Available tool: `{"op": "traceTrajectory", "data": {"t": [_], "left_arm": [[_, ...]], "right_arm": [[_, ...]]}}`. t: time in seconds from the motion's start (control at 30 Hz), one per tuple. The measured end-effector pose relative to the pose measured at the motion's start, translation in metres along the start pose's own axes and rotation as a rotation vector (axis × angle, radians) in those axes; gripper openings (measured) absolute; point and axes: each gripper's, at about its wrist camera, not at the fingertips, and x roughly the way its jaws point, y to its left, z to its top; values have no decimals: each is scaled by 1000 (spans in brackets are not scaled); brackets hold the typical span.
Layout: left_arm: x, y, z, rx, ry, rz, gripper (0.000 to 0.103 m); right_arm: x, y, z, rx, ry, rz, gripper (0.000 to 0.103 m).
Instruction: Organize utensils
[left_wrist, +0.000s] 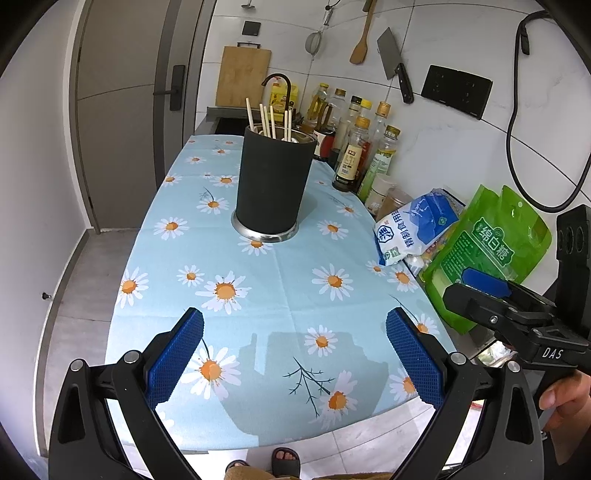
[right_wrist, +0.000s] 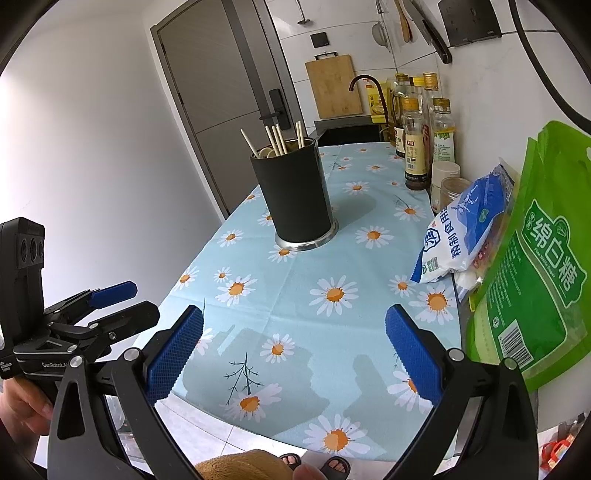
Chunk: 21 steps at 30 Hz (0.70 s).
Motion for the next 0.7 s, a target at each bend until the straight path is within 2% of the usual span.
{"op": "traceTrajectory", "data": {"t": [0.7], "left_arm": [[2,-3,2,0,-3,16,96]], "right_arm": [[-2,-8,0,-3,2,-16,98]]}}
